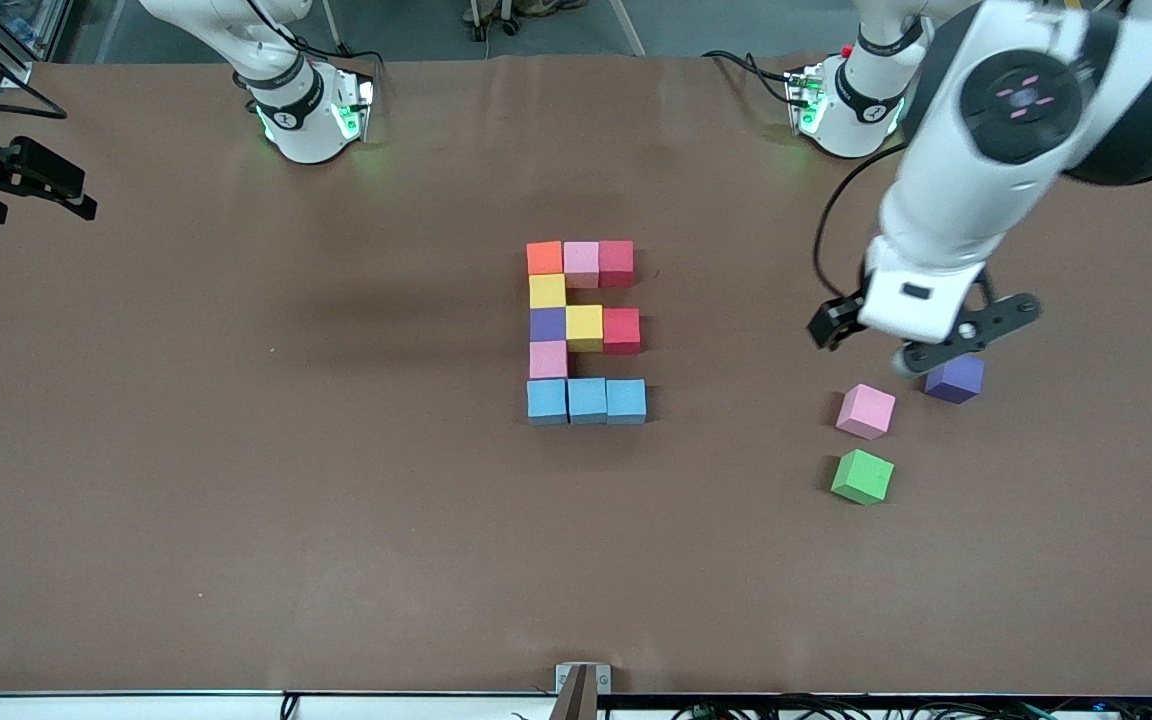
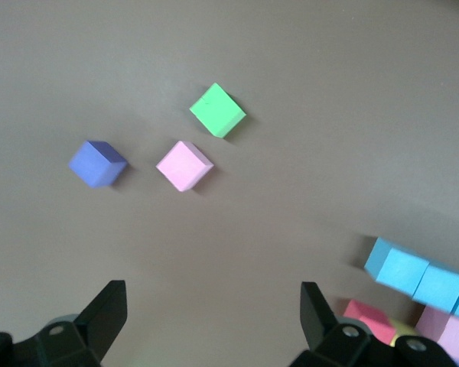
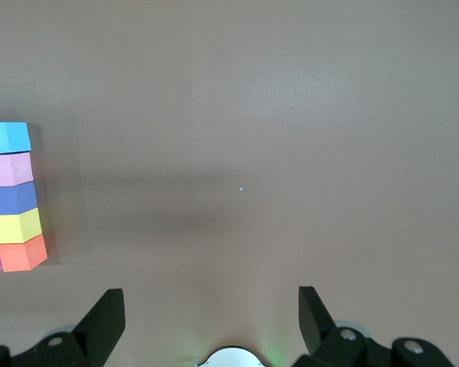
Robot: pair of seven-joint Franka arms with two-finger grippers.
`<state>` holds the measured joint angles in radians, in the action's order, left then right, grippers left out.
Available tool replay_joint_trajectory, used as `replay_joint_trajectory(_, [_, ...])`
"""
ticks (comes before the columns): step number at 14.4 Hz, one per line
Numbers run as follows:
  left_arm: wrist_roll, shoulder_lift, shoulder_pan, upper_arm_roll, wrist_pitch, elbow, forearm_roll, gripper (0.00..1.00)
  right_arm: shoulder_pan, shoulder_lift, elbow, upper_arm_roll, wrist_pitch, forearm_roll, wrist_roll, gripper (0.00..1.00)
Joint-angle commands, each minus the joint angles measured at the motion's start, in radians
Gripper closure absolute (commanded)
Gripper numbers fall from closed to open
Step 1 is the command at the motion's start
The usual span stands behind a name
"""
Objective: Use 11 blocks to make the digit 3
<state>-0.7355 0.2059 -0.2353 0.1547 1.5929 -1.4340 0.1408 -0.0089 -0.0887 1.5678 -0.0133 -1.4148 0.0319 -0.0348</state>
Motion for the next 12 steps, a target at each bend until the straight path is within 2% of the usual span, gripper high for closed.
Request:
replay_joint_trajectory(1, [0.199,-0.123,0.086,0.0,-0.011,-0.091,-0.03,0.0,-0.009,-0.02,0.02,0.001,-0.006,0.002,-0.019,0.0])
replay_joint_trajectory(4, [0.465,-0.23,0.148,-0.029,-0.088,-0.155,-0.03,0.0,-0.011,-0.022,0.02,0.001,-0.006,0.0,-0.051,0.0])
replay_joint_trajectory(7, [0.606,-0.327,0.186,-0.073,-0.126,-0.228,-0.085,0.0,-0.011,-0.022,0.02,0.001,-0.001,-0.004,-0.051,0.0])
replay_joint_trajectory(9, [0.624,-0.413,0.189,-0.096,-0.125,-0.314,-0.131,0.0,-0.009,-0.023,0.02,0.001,-0.001,-0.03,-0.048,0.0])
replay_joint_trajectory(12, [0.627,-0.444,0.171,-0.096,-0.128,-0.33,-0.13,0.0,-0.009,-0.023,0.021,0.003,0.001,-0.04,-0.048,0.0])
